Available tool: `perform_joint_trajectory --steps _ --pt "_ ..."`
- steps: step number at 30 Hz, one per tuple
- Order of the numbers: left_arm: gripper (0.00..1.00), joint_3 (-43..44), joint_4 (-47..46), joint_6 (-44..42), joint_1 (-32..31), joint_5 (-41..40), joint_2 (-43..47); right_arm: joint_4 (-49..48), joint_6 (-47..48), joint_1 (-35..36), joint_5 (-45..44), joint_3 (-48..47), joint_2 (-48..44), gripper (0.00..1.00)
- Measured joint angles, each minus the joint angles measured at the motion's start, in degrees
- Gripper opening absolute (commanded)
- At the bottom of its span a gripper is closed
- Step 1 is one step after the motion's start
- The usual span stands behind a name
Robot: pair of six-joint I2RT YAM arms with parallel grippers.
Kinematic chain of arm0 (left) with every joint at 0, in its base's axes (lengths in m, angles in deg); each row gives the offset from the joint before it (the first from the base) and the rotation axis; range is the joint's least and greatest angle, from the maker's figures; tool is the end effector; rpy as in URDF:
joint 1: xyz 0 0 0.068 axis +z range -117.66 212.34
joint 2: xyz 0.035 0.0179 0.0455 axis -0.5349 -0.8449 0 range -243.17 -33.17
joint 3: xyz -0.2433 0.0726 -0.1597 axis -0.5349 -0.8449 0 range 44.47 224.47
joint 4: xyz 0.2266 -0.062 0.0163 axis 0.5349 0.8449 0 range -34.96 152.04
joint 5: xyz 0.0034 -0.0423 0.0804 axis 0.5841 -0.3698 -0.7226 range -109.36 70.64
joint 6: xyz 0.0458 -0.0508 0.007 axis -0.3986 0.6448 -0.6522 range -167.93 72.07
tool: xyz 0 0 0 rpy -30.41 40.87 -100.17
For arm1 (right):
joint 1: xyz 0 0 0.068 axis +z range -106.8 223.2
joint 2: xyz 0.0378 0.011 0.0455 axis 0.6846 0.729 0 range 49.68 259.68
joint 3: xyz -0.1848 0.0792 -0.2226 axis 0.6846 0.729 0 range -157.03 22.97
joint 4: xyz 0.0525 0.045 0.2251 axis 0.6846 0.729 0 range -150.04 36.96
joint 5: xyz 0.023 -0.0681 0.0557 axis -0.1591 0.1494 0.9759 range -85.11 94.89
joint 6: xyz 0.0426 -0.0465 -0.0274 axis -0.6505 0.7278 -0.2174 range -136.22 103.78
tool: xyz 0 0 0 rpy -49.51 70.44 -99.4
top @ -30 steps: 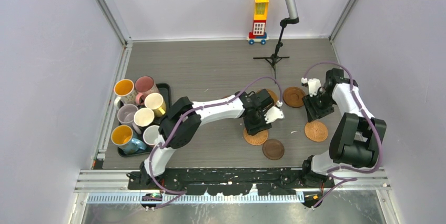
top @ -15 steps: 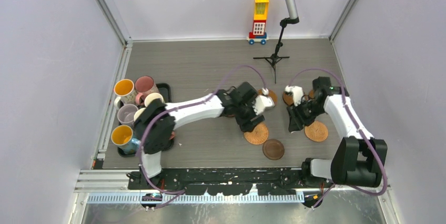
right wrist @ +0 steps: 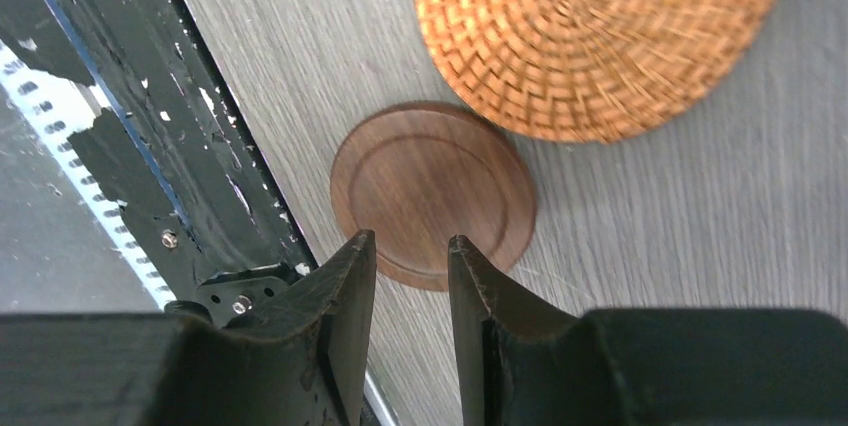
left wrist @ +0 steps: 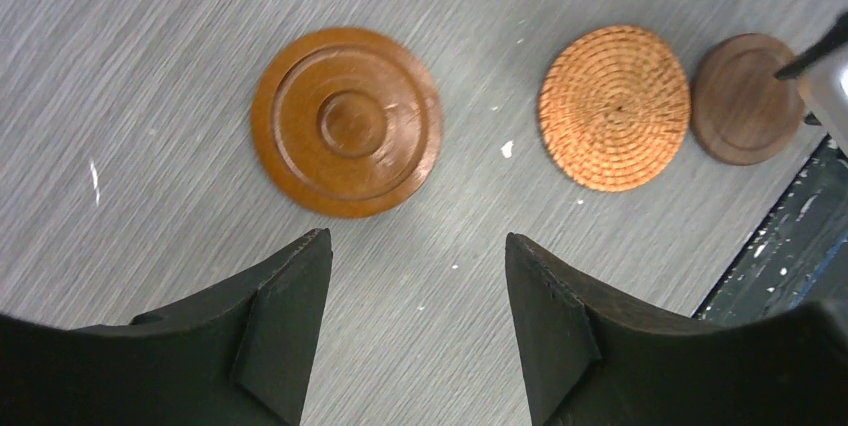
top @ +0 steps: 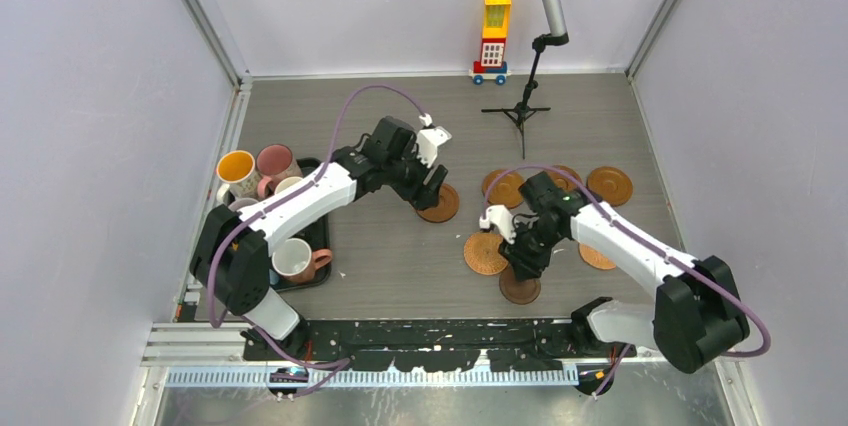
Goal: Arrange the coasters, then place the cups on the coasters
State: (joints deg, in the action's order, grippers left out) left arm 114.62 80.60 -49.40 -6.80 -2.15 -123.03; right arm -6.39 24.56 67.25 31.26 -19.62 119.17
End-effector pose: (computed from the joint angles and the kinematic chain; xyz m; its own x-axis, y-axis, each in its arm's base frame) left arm 0.2481 -0.2232 0.2984 -0.5313 0.4640 -0.7088 0.7783 0.5977 -0.1921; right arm 0.1350 0.0873 0.2201 -0.4002 -0.8194 -0.4104 -0.9152 0.3346 0.2246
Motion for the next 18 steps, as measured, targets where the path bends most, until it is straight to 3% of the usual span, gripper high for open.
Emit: perform_joint_trajectory --steps 5,18 --pt "0.66 -1.2 1.0 -0.1 2.3 -0.9 0.0 -1.5 0.4 5.2 -2.6 0.2 4.6 0.35" --pt "0.66 -1.2 1.1 -0.5 2.3 -1.2 0.0 -4.5 -0.3 4.1 -15.4 0.4 10.5 0.31"
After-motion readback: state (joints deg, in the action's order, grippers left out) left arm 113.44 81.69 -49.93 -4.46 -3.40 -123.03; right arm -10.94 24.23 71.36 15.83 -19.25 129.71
